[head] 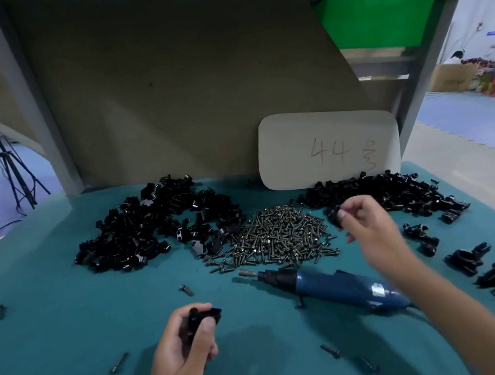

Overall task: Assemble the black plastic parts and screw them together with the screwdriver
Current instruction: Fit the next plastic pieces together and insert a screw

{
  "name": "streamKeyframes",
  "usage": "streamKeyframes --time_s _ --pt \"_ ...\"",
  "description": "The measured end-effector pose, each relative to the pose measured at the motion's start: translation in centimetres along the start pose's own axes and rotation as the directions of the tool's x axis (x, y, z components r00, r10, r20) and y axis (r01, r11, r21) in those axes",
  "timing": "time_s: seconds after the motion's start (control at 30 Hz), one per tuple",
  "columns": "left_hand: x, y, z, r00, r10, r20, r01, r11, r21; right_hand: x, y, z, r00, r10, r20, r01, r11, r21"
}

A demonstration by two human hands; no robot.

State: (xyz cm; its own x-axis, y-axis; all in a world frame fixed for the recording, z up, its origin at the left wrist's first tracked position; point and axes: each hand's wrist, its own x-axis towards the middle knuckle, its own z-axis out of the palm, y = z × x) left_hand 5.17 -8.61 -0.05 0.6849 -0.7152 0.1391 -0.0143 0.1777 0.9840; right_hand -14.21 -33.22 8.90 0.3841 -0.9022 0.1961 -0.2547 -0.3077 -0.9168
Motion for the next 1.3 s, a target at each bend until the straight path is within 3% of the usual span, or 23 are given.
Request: streamKeyframes --time_s 0.07,0.13,0.2,0.27,0.5,0.63,0.73,0.87,1.13,1.3 --pt "-0.2 0.0 0.0 1.000 0.027 0.005 -0.027 0.999 0.038 -5.7 -2.0 2.9 0.981 0.069 0.184 -0.132 0.925 0.357" --pt "-0.5 0.2 0.0 0.998 0.062 0.011 -0.062 0.994 0.091 -9.7 -2.7 5.9 0.914 0.140 0.381 -0.336 0.788 0.516" --pt "-0.7 0.3 -0.1 0.994 0.105 0.026 -0.108 0.979 0.171 -11.8 -2.2 8.4 0.859 0.218 0.463 -0.468 0.701 0.538" --pt "-0.8 0.4 -0.2 0.993 0.115 0.033 -0.119 0.969 0.217 -12.7 -1.6 10.1 0.848 0.256 0.465 -0.501 0.676 0.540" --pt "-0.9 -0.3 -0.4 0.976 0.067 0.207 -0.107 0.977 0.187 -13.4 0.3 11.6 0.863 0.267 0.428 -0.468 0.742 0.481" --pt "-0.5 -0.8 -0.3 0.986 0.013 0.169 -0.016 1.000 0.019 -11.0 -1.4 12.5 0.836 0.284 0.469 -0.520 0.682 0.515" --pt "-0.2 -1.3 -0.2 0.995 -0.008 0.097 0.007 1.000 0.011 -9.1 -3.7 13.7 0.871 0.218 0.440 -0.459 0.677 0.575" --pt "-0.5 -1.2 -0.4 0.996 -0.002 0.094 -0.004 0.998 0.058 -10.3 -3.8 15.3 0.922 0.097 0.375 -0.309 0.769 0.560" --pt "-0.4 -0.8 0.0 0.978 0.089 0.190 -0.125 0.975 0.186 -12.8 1.4 13.4 0.952 -0.062 0.301 -0.093 0.877 0.472" --pt "-0.3 -0.8 -0.2 0.981 0.142 0.129 -0.166 0.966 0.198 -12.7 2.2 13.6 0.958 -0.149 0.247 0.015 0.882 0.471"
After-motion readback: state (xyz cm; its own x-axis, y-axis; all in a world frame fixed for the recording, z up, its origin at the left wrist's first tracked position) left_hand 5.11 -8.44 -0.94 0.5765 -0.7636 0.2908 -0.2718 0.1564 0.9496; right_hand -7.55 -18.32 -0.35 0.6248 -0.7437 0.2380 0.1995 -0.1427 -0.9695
